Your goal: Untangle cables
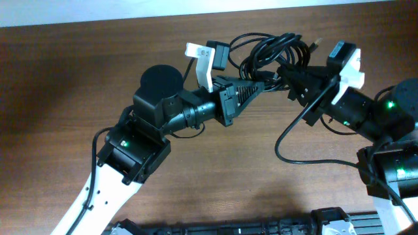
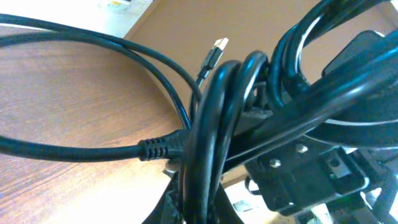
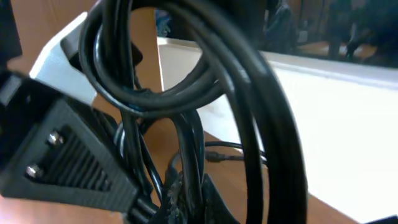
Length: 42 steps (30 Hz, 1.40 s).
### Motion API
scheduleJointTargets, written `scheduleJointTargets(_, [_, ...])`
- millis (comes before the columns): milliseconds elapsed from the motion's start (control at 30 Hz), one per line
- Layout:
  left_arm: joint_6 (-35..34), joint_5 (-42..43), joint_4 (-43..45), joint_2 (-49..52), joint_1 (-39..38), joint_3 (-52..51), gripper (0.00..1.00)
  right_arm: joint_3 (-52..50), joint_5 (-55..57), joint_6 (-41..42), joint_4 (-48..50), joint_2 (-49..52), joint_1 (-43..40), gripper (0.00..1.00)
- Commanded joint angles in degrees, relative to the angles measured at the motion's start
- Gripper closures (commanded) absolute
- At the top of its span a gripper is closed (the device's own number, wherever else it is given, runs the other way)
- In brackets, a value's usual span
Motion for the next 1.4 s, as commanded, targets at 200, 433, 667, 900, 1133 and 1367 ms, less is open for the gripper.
scheduleJointTargets(200, [0.0,21.9,11.43,-0.39,6.32,0.2,1.0,0.59,5.05,-12.9,-4.52,0.04,0.0,0.96])
scheduleJointTargets(433, [-7.26,32.96,19.74,-0.42,12.09,0.2,1.0,0.59,5.29,-12.92,-5.2,0.11,-0.04,0.96])
scheduleJointTargets(667, [-7.41,42.23,21.55,-0.44,16.35,0.2,1.0,0.59,8.94,-12.9,-5.22,0.11,-0.04,0.96])
scheduleJointTargets(900, [-7.37,49.37,25.83,-0.46,22.8,0.2,1.0,0.59,10.08,-12.87,-6.29,0.11,-0.04,0.96])
scheduleJointTargets(1133, [-4.33,57.7,33.48,-0.46,33.18,0.2,1.0,0.59,11.04,-12.63,-6.32,0.09,-0.04,0.96])
scheduleJointTargets(1367, [-4.35,57.7,34.53,-0.35,39.04,0.2,0.75,0.59,11.02,-10.71,-6.54,0.09,-0.04,0.96])
